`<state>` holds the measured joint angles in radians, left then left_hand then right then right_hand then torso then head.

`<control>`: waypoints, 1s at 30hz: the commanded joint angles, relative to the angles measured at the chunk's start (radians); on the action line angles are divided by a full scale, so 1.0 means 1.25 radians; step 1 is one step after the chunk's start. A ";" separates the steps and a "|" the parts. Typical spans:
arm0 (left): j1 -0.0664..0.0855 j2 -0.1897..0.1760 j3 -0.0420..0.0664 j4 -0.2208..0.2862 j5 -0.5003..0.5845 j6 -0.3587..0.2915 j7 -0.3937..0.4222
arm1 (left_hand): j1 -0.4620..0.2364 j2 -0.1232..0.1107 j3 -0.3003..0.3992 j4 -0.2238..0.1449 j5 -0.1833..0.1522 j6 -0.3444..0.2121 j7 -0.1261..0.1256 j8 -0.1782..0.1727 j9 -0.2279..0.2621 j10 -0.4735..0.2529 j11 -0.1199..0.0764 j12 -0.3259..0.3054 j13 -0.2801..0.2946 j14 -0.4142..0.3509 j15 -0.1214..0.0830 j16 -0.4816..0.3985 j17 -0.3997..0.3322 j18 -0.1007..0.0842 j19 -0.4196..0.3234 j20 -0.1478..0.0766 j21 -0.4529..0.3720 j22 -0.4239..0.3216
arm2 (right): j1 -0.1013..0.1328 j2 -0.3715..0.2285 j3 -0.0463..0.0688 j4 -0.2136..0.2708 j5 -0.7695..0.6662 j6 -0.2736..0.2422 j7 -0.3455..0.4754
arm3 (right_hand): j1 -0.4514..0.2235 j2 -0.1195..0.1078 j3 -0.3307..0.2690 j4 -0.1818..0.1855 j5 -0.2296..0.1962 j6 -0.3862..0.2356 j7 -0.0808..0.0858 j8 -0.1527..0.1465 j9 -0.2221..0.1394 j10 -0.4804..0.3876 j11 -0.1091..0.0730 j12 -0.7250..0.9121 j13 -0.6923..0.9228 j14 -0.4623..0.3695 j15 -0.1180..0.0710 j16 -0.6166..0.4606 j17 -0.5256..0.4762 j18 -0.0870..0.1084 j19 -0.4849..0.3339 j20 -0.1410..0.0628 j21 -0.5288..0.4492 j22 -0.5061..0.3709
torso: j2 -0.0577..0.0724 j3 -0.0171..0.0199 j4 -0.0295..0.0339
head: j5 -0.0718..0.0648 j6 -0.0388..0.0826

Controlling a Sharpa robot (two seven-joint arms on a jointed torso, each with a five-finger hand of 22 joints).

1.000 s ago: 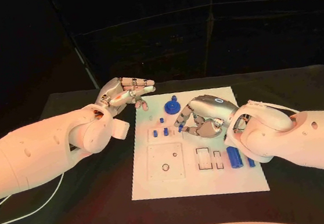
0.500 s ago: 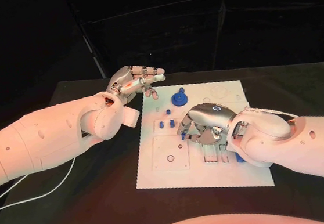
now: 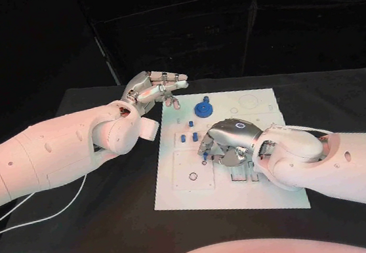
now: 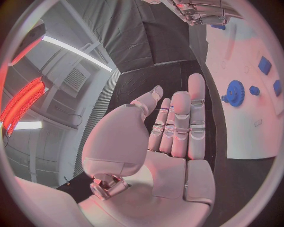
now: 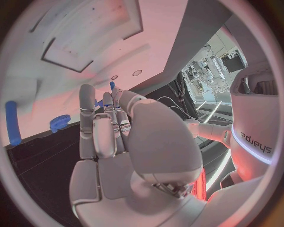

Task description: Assemble the parts on the task board

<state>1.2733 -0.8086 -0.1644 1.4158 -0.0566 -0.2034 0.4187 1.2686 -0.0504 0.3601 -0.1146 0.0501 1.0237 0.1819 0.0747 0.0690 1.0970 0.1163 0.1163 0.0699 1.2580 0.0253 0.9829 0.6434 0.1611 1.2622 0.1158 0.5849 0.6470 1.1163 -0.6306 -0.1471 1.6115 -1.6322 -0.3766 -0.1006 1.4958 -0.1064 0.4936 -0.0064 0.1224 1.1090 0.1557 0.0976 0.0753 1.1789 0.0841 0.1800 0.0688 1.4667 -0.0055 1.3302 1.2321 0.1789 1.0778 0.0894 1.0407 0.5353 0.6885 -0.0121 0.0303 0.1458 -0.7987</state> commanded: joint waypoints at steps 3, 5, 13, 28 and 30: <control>0.001 0.001 0.001 0.000 0.006 0.005 0.011 | -0.008 0.001 -0.003 0.001 -0.002 -0.003 0.005 -0.001 -0.001 -0.006 0.001 0.004 0.001 -0.004 0.000 -0.002 -0.001 0.016 -0.002 0.003 -0.004 -0.001 | -0.002 0.004 0.000 0.001 -0.021 0.003 -0.002 | -0.008 -0.001 -0.003 -0.006 0.002 0.003 0.001 0.000 0.001 0.001 -0.002 0.002 0.001 0.038 0.000 0.003 0.001 0.000 -0.002 0.003 0.003 0.002 | 0.000 -0.0001 0.0005 | 0.001 -0.003; 0.001 0.001 0.001 0.000 0.006 0.006 0.010 | -0.008 0.001 -0.003 0.001 -0.002 -0.003 0.005 -0.001 -0.001 -0.006 0.001 0.004 0.001 -0.004 0.000 -0.002 -0.001 0.016 -0.002 0.003 -0.004 -0.001 | -0.003 0.005 0.000 -0.001 -0.021 0.006 -0.001 | -0.010 -0.001 -0.004 -0.006 0.002 0.003 0.001 0.000 0.001 0.001 -0.002 0.003 0.002 0.038 0.000 0.004 0.002 0.000 -0.002 0.004 0.004 0.004 | 0.000 0.0001 0.0007 | 0.002 -0.004; 0.001 0.001 0.001 -0.001 0.006 0.010 0.007 | -0.008 0.000 -0.005 0.001 -0.002 -0.003 0.005 -0.001 -0.001 -0.007 0.001 0.004 0.001 -0.004 0.000 -0.003 -0.002 0.016 -0.002 0.003 -0.004 -0.001 | -0.009 0.008 0.000 -0.007 -0.021 0.019 0.005 | -0.014 -0.002 -0.007 -0.006 0.001 0.005 0.000 0.001 0.001 0.002 -0.002 0.003 0.002 0.038 0.000 0.005 0.002 0.000 -0.002 0.004 0.005 0.005 | 0.000 0.0000 0.0013 | 0.005 -0.008; 0.001 0.003 0.001 -0.004 0.006 0.014 0.003 | -0.009 0.000 -0.007 0.002 -0.002 -0.004 0.006 -0.001 -0.001 -0.008 0.001 0.005 0.001 -0.005 0.000 -0.003 -0.003 0.016 -0.002 0.003 -0.005 -0.002 | -0.014 0.011 0.001 -0.009 -0.021 0.025 0.011 | -0.014 -0.002 -0.007 -0.006 0.001 0.005 0.000 0.001 0.002 0.002 -0.002 0.003 0.002 0.038 0.000 0.005 0.002 0.000 -0.002 0.004 0.005 0.006 | 0.000 -0.0001 0.0009 | 0.006 -0.012; 0.001 0.003 0.001 -0.004 0.006 0.014 0.003 | -0.009 0.000 -0.008 0.002 -0.002 -0.005 0.006 -0.001 -0.001 -0.008 0.002 0.005 0.001 -0.005 0.000 -0.003 -0.004 0.016 -0.001 0.003 -0.006 -0.002 | -0.014 0.011 0.001 -0.009 -0.021 0.027 0.011 | -0.015 -0.002 -0.007 -0.006 0.002 0.005 0.000 0.001 0.001 0.002 -0.002 0.003 0.002 0.038 0.000 0.005 0.002 0.000 -0.003 0.004 0.005 0.005 | 0.000 -0.0001 0.0009 | 0.006 -0.012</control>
<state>1.2735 -0.8062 -0.1644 1.4103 -0.0536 -0.1991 0.4170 1.2686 -0.0504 0.3571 -0.1115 0.0501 1.0200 0.1856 0.0747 0.0690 1.0934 0.1199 0.1163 0.0697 1.2580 0.0252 0.9829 0.6397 0.1612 1.2623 0.1158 0.5849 0.6449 1.0995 -0.6179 -0.1452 1.6006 -1.6522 -0.3634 -0.0930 1.4867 -0.1077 0.4895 -0.0105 0.1223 1.1074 0.1540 0.0956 0.0759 1.1789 0.0842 0.1801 0.0704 1.4667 -0.0055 1.3302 1.2337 0.1790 1.0778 0.0894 1.0406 0.5413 0.6879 -0.0120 0.0312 0.1542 -0.8132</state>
